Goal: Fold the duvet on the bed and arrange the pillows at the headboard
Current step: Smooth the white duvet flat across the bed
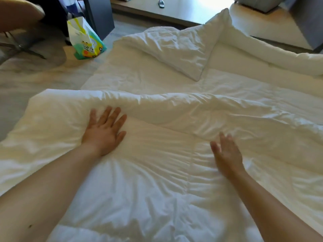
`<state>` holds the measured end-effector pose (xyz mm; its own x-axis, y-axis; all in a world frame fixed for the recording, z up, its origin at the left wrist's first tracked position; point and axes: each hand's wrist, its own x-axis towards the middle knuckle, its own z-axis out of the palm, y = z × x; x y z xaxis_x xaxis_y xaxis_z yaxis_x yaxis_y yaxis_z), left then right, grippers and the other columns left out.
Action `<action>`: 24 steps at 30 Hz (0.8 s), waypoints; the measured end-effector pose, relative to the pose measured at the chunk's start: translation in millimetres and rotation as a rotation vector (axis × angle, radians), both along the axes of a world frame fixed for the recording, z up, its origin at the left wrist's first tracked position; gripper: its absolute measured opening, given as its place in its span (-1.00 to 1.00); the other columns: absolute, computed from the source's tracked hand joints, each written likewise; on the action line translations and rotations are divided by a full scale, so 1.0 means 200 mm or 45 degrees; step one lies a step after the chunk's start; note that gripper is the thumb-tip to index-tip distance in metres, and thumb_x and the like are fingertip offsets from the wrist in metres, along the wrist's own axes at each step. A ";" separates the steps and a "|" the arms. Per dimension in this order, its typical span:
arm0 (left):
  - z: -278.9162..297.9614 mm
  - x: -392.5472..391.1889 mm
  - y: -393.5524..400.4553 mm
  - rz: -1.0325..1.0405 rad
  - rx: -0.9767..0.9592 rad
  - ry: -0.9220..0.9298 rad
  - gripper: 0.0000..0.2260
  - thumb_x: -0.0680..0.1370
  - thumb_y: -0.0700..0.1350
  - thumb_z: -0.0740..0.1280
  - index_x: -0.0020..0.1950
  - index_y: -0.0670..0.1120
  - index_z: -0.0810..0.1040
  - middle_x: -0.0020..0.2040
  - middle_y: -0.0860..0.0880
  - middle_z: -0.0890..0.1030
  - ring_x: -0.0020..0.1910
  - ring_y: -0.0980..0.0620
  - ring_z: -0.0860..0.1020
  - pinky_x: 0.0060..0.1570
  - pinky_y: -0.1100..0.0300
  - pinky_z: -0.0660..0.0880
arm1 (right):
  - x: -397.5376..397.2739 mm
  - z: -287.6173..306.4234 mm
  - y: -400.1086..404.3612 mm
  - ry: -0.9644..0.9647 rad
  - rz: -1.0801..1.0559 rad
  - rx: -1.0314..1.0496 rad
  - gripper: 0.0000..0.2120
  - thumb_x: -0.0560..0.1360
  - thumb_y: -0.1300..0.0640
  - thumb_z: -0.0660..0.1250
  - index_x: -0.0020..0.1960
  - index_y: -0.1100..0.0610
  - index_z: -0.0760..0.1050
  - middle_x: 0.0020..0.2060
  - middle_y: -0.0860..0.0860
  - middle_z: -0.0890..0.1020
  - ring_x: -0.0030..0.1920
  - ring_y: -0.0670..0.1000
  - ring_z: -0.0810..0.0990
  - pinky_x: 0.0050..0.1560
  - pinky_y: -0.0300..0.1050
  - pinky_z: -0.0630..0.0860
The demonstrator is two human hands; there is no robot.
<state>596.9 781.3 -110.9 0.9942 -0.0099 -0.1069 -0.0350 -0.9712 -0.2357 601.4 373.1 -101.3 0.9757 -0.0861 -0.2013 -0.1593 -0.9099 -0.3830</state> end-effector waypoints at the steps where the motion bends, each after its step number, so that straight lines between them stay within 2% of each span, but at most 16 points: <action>1: 0.01 0.02 0.08 0.055 -0.008 -0.004 -0.39 0.55 0.27 -0.26 0.60 0.12 -0.14 0.61 0.02 -0.20 0.57 -0.05 -0.22 0.39 -0.19 -0.40 | 0.01 0.01 0.19 -0.025 0.104 0.004 -0.12 0.39 -0.47 -0.26 0.58 -0.03 0.00 0.58 0.13 0.00 0.56 0.12 -0.02 0.51 0.12 -0.02; 3: 0.04 0.06 0.24 0.184 -0.074 0.017 -0.39 0.58 0.29 -0.22 0.60 0.10 -0.14 0.61 0.01 -0.20 0.57 -0.03 -0.23 0.40 -0.18 -0.39 | -0.01 0.01 0.55 0.001 0.310 -0.070 0.04 0.24 -0.58 -0.47 0.58 -0.10 -0.04 0.58 0.10 -0.07 0.57 0.13 -0.07 0.49 0.15 -0.05; 4: 0.05 0.08 0.32 0.250 -0.116 0.037 -0.38 0.59 0.30 -0.19 0.60 0.09 -0.13 0.61 0.02 -0.19 0.57 -0.02 -0.21 0.43 -0.18 -0.35 | -0.02 -0.03 0.67 0.077 0.398 -0.130 0.06 0.20 -0.57 -0.52 0.58 -0.12 -0.09 0.58 0.09 -0.13 0.57 0.15 -0.12 0.49 0.20 -0.10; 6: 0.06 0.14 0.47 0.376 -0.223 0.034 -0.38 0.59 0.31 -0.13 0.60 0.07 -0.07 0.62 0.02 -0.11 0.58 -0.01 -0.13 0.46 -0.18 -0.23 | -0.09 -0.12 0.86 0.193 0.487 -0.210 -0.04 0.29 -0.53 -0.41 0.58 -0.08 -0.18 0.57 0.12 -0.23 0.55 0.17 -0.23 0.47 0.28 -0.23; 8: 0.10 0.21 0.60 0.507 -0.379 -0.051 -0.39 0.60 0.29 -0.09 0.59 0.03 0.05 0.62 -0.03 0.02 0.57 -0.06 0.01 0.48 -0.17 -0.08 | -0.15 -0.21 0.93 0.202 0.467 -0.275 -0.12 0.40 -0.49 -0.31 0.58 -0.01 -0.24 0.55 0.16 -0.27 0.54 0.18 -0.29 0.46 0.29 -0.31; 11: 0.20 0.36 0.73 0.757 -0.524 -0.140 -0.40 0.62 0.25 -0.06 0.49 -0.12 0.25 0.50 -0.23 0.29 0.45 -0.27 0.28 0.39 -0.16 0.21 | -0.16 -0.27 0.93 0.205 0.442 -0.339 -0.14 0.41 -0.44 -0.34 0.57 0.01 -0.29 0.55 0.16 -0.29 0.54 0.17 -0.32 0.45 0.28 -0.34; 13: 0.28 0.44 0.81 0.928 -0.600 -0.086 -0.38 0.62 0.24 -0.06 0.40 -0.21 0.36 0.38 -0.33 0.42 0.32 -0.34 0.41 0.31 -0.15 0.33 | -0.15 -0.28 0.93 0.195 0.445 -0.349 -0.15 0.40 -0.43 -0.35 0.57 0.01 -0.30 0.55 0.15 -0.29 0.54 0.17 -0.33 0.45 0.27 -0.35; 15: 0.32 0.48 0.84 0.980 -0.589 -0.020 -0.34 0.61 0.26 -0.03 0.33 -0.26 0.46 0.32 -0.35 0.48 0.26 -0.34 0.47 0.27 -0.12 0.41 | -0.15 -0.30 0.93 0.213 0.424 -0.343 -0.14 0.40 -0.44 -0.35 0.57 -0.01 -0.31 0.55 0.14 -0.30 0.54 0.16 -0.33 0.45 0.26 -0.36; 17: 0.35 0.47 0.84 1.000 -0.595 0.014 -0.34 0.60 0.29 0.05 0.38 -0.22 0.46 0.39 -0.30 0.44 0.32 -0.31 0.44 0.30 -0.08 0.36 | -0.14 -0.32 0.94 0.259 0.405 -0.341 -0.14 0.39 -0.44 -0.36 0.56 -0.01 -0.34 0.54 0.13 -0.31 0.53 0.15 -0.34 0.45 0.26 -0.37; 19: 0.39 0.43 0.83 1.074 -0.827 0.186 -0.37 0.58 0.32 0.11 0.40 -0.15 0.47 0.39 -0.24 0.46 0.31 -0.26 0.47 0.30 -0.06 0.38 | -0.13 -0.31 0.94 0.296 0.390 -0.341 -0.12 0.36 -0.45 -0.38 0.55 -0.01 -0.35 0.54 0.13 -0.32 0.53 0.15 -0.35 0.45 0.26 -0.38; 21: 0.45 0.38 0.83 1.199 -1.154 0.552 -0.44 0.54 0.34 0.20 0.24 -0.09 0.57 0.18 -0.22 0.63 0.11 -0.23 0.62 0.18 -0.11 0.51 | -0.12 -0.29 0.95 0.346 0.402 -0.335 -0.10 0.36 -0.47 -0.36 0.56 0.00 -0.34 0.54 0.14 -0.32 0.53 0.16 -0.34 0.45 0.27 -0.36; 23: 0.49 0.32 0.83 1.186 -1.233 0.791 -0.53 0.55 0.25 0.27 0.12 -0.13 0.62 -0.03 -0.25 0.69 -0.08 -0.24 0.68 -0.01 -0.17 0.59 | -0.06 -0.26 0.94 0.482 0.442 -0.325 -0.12 0.45 -0.49 -0.18 0.58 0.00 -0.26 0.55 0.13 -0.27 0.54 0.17 -0.29 0.46 0.27 -0.31; 24: 0.50 0.29 0.82 1.126 -1.263 0.807 -0.61 0.57 0.16 0.29 0.12 -0.14 0.62 -0.06 -0.26 0.70 -0.14 -0.22 0.69 -0.14 -0.14 0.62 | -0.01 -0.20 0.93 0.551 0.477 -0.294 -0.14 0.47 -0.47 -0.07 0.59 0.01 -0.12 0.57 0.13 -0.15 0.56 0.18 -0.18 0.49 0.25 -0.20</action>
<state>655.9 946.0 -11.6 0.5063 0.2352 -0.8296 0.8018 -0.4824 0.3526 600.0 558.7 -140.8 0.7820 0.1578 -0.6030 0.0898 -0.9858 -0.1416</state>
